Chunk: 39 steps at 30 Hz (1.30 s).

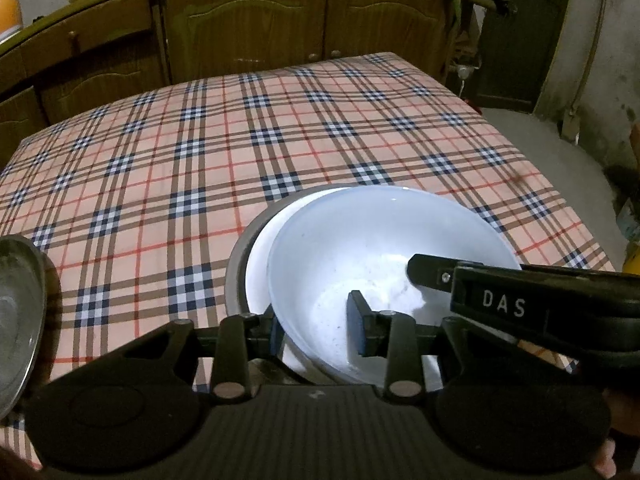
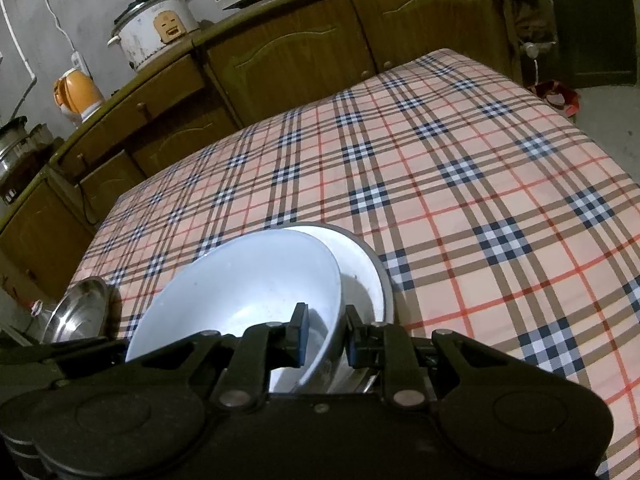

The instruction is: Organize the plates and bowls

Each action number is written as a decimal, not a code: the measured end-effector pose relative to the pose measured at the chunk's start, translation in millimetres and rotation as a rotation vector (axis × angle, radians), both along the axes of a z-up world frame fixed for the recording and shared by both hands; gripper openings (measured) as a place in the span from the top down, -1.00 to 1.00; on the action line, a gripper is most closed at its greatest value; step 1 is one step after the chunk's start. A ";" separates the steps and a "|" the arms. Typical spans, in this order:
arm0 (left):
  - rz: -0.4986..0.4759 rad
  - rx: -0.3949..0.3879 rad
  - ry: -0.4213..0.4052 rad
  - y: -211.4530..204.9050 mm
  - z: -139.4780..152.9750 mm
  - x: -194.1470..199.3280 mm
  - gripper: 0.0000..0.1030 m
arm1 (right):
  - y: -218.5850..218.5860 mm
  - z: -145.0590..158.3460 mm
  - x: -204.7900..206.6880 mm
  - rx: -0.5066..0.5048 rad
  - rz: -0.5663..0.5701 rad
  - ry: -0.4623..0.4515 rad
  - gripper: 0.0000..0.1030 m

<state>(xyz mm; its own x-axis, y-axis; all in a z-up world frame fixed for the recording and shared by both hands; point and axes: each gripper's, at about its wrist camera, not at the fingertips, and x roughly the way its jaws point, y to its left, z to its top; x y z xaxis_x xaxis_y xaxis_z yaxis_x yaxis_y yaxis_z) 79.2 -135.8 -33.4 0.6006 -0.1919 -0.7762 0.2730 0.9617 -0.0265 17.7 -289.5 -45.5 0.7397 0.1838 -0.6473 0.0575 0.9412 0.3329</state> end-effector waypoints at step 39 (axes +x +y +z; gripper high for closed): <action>0.018 -0.031 -0.081 6.0 13.2 -1.7 -0.33 | -12.7 20.1 -4.5 -0.028 -0.020 -0.062 0.24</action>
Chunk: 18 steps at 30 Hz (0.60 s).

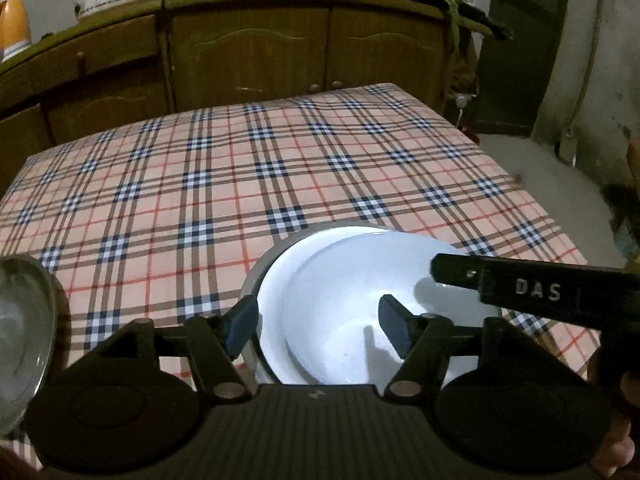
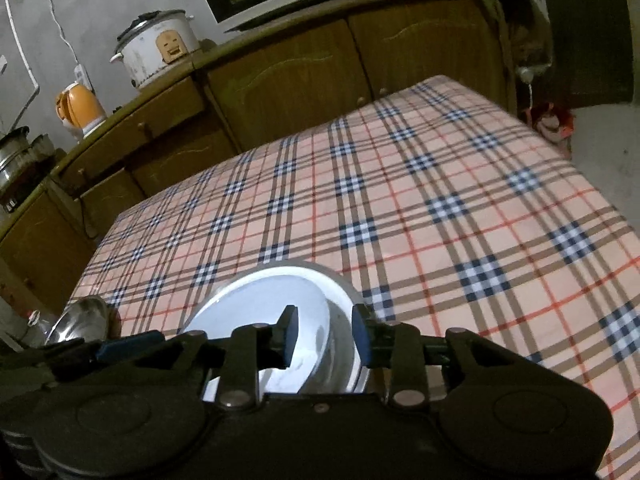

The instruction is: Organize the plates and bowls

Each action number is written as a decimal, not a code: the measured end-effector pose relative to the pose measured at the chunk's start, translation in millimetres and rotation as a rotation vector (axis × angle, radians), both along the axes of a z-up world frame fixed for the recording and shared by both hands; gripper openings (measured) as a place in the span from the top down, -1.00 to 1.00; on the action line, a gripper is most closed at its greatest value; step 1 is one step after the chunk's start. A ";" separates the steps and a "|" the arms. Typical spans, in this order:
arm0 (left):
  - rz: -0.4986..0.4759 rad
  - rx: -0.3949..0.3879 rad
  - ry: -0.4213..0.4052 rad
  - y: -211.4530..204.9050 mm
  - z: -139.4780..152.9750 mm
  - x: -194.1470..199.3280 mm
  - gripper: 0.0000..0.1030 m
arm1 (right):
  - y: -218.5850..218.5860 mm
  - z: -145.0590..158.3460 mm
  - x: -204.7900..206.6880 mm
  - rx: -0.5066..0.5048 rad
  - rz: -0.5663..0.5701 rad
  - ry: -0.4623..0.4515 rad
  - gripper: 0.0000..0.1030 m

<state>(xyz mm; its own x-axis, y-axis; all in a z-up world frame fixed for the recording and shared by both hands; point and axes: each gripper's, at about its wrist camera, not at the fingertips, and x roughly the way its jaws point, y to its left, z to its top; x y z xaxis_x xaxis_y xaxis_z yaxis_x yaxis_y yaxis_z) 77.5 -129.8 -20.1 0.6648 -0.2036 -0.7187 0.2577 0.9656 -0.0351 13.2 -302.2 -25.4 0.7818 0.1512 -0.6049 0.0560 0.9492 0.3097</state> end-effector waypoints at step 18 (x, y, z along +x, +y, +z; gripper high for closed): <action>0.081 -0.016 -0.005 15.4 9.5 -8.0 -0.81 | -4.8 5.6 -41.1 -0.082 -0.057 -0.018 0.24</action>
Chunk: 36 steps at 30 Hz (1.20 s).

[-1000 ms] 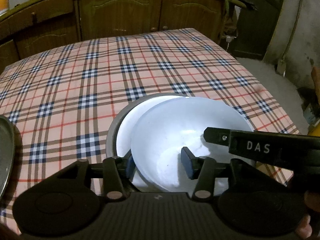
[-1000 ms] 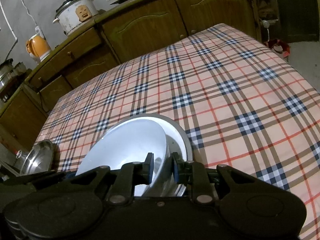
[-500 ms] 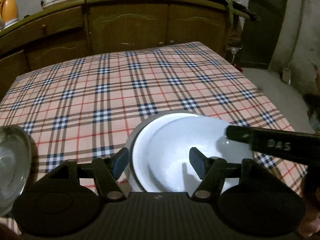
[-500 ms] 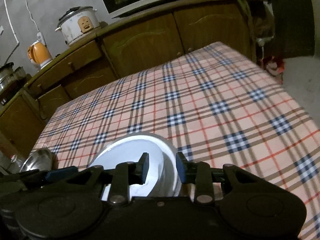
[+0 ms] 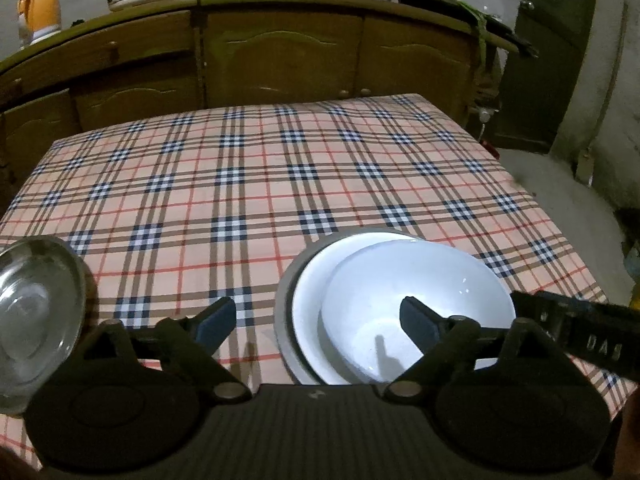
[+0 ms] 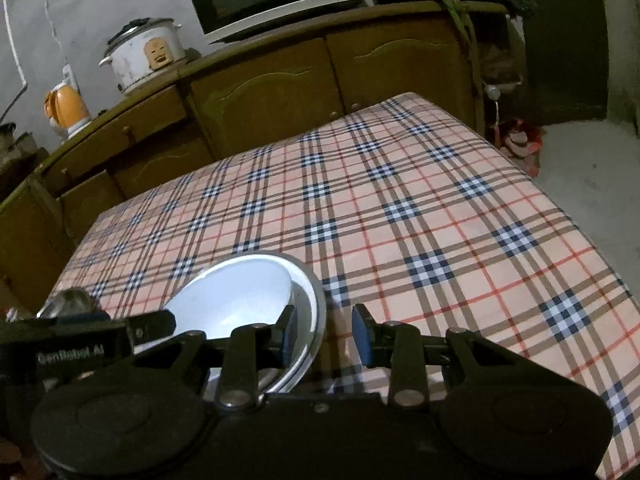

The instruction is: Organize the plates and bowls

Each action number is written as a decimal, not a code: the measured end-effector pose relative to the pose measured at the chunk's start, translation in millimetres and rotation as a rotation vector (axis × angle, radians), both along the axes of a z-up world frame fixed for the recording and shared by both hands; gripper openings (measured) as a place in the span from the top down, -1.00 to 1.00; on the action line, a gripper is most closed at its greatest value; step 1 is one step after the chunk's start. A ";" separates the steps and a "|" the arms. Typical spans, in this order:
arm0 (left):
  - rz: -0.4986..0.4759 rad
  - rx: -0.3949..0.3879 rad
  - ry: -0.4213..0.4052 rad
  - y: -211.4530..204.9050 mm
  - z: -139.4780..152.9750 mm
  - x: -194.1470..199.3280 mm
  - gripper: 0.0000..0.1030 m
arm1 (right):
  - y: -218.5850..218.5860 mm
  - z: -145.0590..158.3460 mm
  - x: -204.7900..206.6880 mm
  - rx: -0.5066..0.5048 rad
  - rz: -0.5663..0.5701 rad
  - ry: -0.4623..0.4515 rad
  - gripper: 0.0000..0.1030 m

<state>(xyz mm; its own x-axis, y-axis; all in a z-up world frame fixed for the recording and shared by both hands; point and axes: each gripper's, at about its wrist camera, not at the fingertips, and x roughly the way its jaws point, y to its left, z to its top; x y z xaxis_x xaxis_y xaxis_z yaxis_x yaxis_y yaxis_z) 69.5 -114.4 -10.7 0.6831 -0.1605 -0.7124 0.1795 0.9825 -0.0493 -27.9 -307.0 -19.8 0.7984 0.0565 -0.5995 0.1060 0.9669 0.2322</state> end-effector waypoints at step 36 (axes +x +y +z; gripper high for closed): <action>0.022 -0.013 0.037 6.6 -2.7 -0.5 -0.92 | 14.1 -9.6 -19.5 0.002 0.102 -0.033 -0.45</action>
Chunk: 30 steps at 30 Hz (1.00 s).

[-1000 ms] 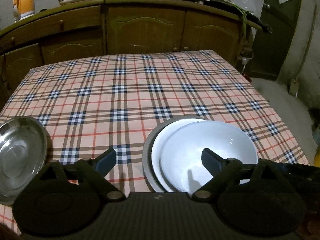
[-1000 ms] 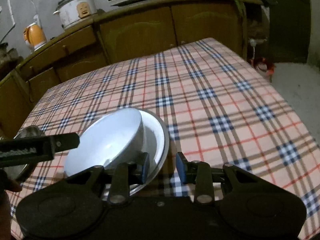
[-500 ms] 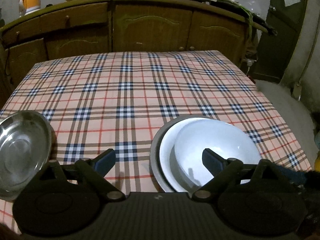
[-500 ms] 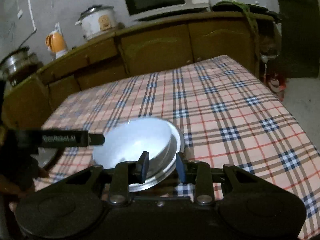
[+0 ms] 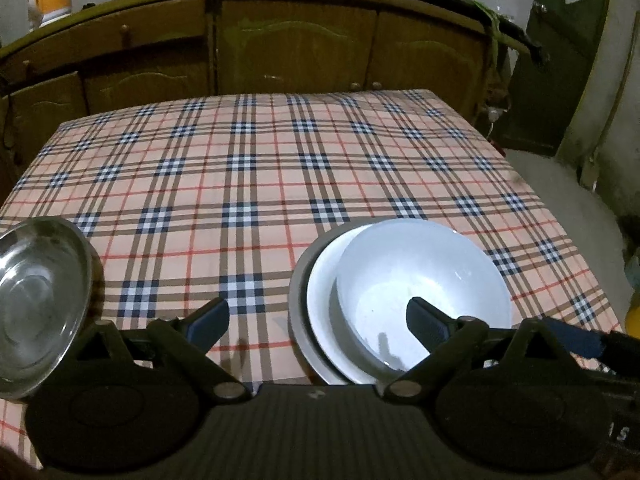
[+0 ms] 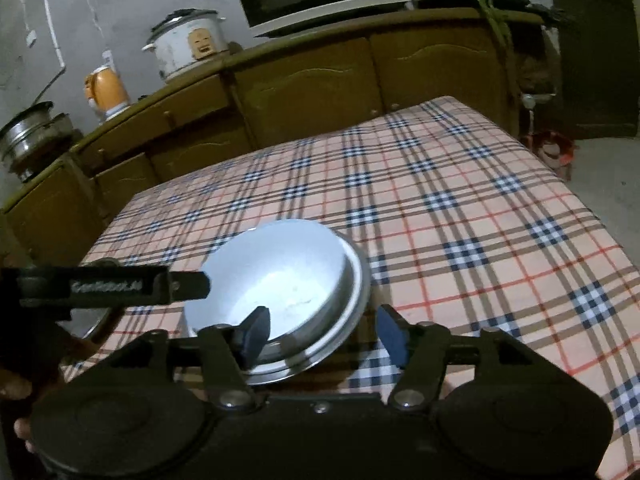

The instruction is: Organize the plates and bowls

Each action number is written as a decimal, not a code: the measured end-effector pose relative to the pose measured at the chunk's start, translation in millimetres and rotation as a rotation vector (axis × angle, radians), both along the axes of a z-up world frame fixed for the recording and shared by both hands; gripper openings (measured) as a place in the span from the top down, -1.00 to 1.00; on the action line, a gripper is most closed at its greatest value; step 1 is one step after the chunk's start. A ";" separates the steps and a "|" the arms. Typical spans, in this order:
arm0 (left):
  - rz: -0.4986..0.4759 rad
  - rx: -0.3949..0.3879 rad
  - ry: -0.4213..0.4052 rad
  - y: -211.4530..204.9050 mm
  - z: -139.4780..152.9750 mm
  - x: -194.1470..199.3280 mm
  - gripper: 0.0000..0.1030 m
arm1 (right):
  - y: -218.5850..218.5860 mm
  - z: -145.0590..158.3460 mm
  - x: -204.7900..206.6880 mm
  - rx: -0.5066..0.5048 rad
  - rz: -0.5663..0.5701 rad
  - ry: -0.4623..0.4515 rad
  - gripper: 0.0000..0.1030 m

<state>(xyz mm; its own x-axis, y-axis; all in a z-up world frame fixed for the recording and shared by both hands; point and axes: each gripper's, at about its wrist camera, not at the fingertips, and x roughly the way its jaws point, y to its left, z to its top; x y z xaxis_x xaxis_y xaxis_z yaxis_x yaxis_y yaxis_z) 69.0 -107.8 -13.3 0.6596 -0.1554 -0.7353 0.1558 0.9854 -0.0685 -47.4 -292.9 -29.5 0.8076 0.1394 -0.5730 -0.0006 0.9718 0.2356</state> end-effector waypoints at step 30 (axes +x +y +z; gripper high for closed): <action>-0.006 0.065 -0.001 -11.8 -21.9 2.4 -1.00 | -7.8 -12.4 12.0 -0.002 -0.041 -0.098 -0.59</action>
<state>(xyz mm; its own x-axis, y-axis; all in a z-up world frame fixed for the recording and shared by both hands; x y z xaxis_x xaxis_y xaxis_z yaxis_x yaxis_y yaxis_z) 71.3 -119.6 -35.3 0.6599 -0.1112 -0.7431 0.1620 0.9868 -0.0038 -35.4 -300.7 -41.9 0.8649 0.1043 -0.4910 0.0161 0.9719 0.2348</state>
